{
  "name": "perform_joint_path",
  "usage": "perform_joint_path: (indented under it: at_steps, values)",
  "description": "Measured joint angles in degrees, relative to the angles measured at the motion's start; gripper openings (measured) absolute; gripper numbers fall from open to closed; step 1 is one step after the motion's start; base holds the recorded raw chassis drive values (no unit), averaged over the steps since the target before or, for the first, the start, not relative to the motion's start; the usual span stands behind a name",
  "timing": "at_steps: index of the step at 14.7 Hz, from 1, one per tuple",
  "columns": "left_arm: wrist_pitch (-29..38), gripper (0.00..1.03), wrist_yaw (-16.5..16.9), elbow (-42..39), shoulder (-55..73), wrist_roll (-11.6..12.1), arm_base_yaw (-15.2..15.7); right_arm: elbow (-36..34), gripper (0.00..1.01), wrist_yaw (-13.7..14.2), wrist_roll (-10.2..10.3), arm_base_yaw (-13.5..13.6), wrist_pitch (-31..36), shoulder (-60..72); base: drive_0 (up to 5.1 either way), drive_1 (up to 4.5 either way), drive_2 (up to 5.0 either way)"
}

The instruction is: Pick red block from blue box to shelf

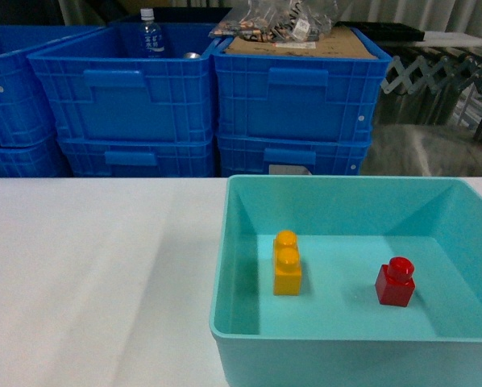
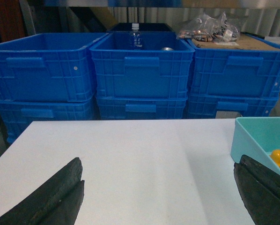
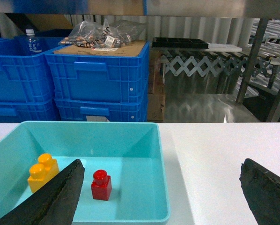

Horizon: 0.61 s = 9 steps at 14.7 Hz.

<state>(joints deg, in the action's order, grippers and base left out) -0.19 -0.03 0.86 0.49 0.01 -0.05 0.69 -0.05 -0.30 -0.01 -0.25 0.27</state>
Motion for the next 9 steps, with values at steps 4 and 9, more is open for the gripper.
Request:
perform_joint_path:
  at_steps: [4, 9]
  values:
    - [0.00, 0.98, 0.00, 0.00, 0.00, 0.00, 0.00, 0.00, 0.98, 0.00, 0.00, 0.00, -0.02, 0.00, 0.0, 0.00, 0.0]
    - [0.00, 0.98, 0.00, 0.00, 0.00, 0.00, 0.00, 0.00, 0.98, 0.00, 0.00, 0.00, -0.02, 0.00, 0.0, 0.00, 0.0]
